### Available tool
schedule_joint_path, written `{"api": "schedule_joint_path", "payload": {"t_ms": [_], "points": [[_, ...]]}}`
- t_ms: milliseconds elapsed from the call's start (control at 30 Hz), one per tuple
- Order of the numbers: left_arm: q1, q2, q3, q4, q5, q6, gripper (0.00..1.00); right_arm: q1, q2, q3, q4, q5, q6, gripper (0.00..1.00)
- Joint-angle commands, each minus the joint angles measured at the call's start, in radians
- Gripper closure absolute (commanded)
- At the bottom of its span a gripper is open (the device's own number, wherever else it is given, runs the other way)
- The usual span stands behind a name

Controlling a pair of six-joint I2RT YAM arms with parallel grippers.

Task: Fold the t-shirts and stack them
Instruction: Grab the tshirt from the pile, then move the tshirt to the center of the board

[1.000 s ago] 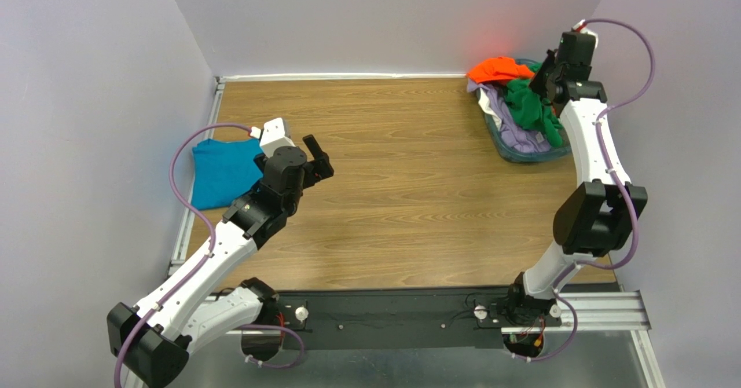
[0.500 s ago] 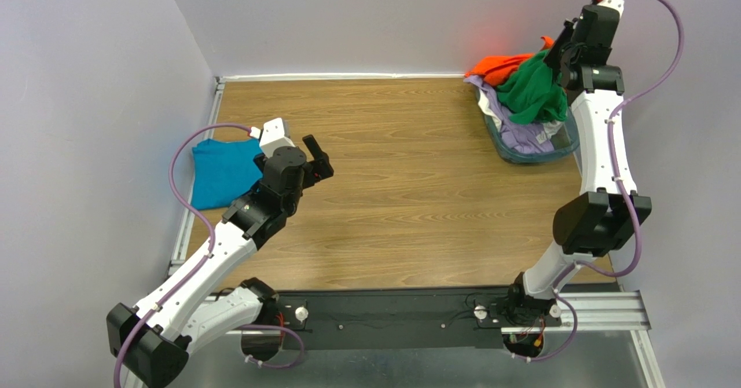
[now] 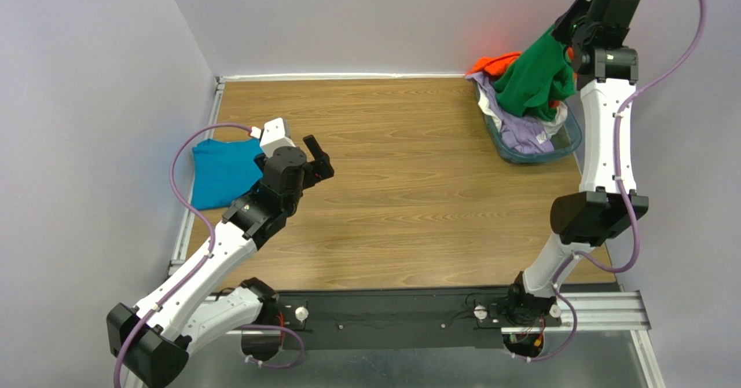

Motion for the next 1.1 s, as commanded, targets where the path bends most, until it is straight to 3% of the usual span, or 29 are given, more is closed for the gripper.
{"api": "schedule_joint_path", "payload": {"t_ms": [0,300,633,833,1067], "points": [[0.004,-0.017,0.009,-0.009,0.009,0.005,0.02,0.002,-0.052,0.106,0.043,-0.037,0.016,0.89],[0.004,-0.023,0.008,-0.006,0.01,0.005,0.02,0.002,-0.065,0.3,0.073,-0.079,0.028,0.9],[0.004,-0.032,0.006,0.001,0.035,0.008,0.02,0.002,-0.138,0.288,0.156,-0.454,0.209,0.92],[0.007,-0.054,0.003,0.004,0.058,0.004,0.02,0.005,-0.19,0.248,0.237,-0.666,0.367,0.95],[0.006,-0.083,-0.005,-0.009,0.079,-0.015,0.02,0.097,-0.299,0.049,0.28,-0.706,0.375,0.96]]}}
